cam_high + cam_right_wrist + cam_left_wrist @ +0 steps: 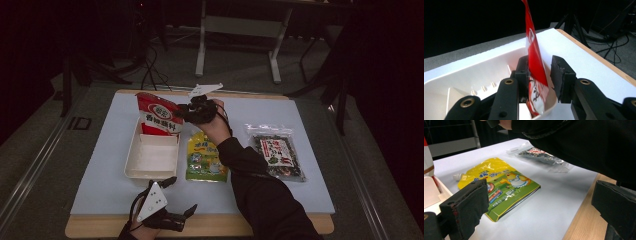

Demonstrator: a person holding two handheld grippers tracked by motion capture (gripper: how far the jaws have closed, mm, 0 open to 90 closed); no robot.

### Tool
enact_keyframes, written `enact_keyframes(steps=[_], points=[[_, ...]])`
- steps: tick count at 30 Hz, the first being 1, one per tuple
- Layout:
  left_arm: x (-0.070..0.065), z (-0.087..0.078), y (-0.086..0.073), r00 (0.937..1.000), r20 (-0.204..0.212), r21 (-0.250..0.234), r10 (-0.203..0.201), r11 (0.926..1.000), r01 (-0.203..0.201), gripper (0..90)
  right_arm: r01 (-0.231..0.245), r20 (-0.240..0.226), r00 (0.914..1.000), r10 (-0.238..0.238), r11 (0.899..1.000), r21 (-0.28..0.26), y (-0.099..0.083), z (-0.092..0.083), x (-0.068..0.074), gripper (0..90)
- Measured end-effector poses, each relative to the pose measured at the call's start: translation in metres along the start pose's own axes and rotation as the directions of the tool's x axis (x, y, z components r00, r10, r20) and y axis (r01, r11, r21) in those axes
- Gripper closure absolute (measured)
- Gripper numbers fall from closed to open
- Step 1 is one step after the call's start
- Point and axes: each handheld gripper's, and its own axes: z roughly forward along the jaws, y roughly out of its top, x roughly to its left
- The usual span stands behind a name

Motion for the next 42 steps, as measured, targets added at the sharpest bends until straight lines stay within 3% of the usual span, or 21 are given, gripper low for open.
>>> enact_keyframes(steps=[8, 15, 16, 23, 24, 30, 35, 38, 39, 42], points=[[-0.001, 0.001, 0.0, 1.0, 0.002, 0.002, 0.005, 1.0, -0.005, 2.4, -0.015, 0.018, 0.9997, 0.015, 1.0, 0.01, -0.014, -0.012, -0.004, 63.5], [-0.001, 0.003, 0.0, 1.0, 0.006, 0.004, 0.004, 1.0, -0.004, 2.4, -0.012, 0.049, 0.9988, 0.011, 1.0, 0.018, -0.026, -0.033, -0.006, 63.5], [-0.002, 0.004, 0.0, 1.0, 0.005, 0.006, 0.006, 1.0, -0.006, 2.4, -0.003, 0.07, 0.9975, 0.002, 1.0, 0.011, -0.03, -0.05, -0.01, 63.6], [-0.002, 0.005, 0.0, 1.0, 0.001, 0.006, 0.007, 1.0, -0.007, 2.4, 0.013, 0.136, 0.9906, -0.013, 1.0, 0.001, -0.045, -0.092, -0.023, 67.6], [-0.002, 0.005, 0.0, 1.0, 0.001, 0.006, 0.007, 1.0, -0.007, 2.4, 0.013, 0.136, 0.9906, -0.013, 1.0, 0.001, -0.045, -0.092, -0.023, 67.6], [-0.002, 0.009, -0.001, 0.9999, 0.006, 0.018, 0.01, 0.9998, -0.01, 2.4, -0.004, 0.217, 0.9761, 0.001, 1.0, 0.014, -0.071, -0.133, -0.042, 72.9], [-0.003, 0.012, -0.002, 0.9999, 0.012, 0.023, 0.009, 0.9997, -0.009, 2.4, -0.053, 0.259, 0.9648, 0.045, 0.998, 0.025, -0.096, -0.16, -0.061, 80.1], [-0.003, 0.012, -0.002, 0.9999, 0.014, 0.026, 0.006, 0.9996, -0.006, 2.4, -0.08, 0.298, 0.9525, 0.062, 0.995, 0.05, -0.111, -0.174, -0.073, 88.0], [-0.003, 0.013, -0.003, 0.9998, 0.016, 0.029, 0.008, 0.9995, -0.008, 2.4, -0.098, 0.32, 0.9448, 0.072, 0.993, 0.064, -0.117, -0.178, -0.078, 89.7], [-0.003, 0.014, -0.003, 0.9998, 0.017, 0.031, 0.005, 0.9995, -0.005, 2.4, -0.149, 0.351, 0.9291, 0.117, 0.987, 0.065, -0.133, -0.19, -0.089, 89.9]])
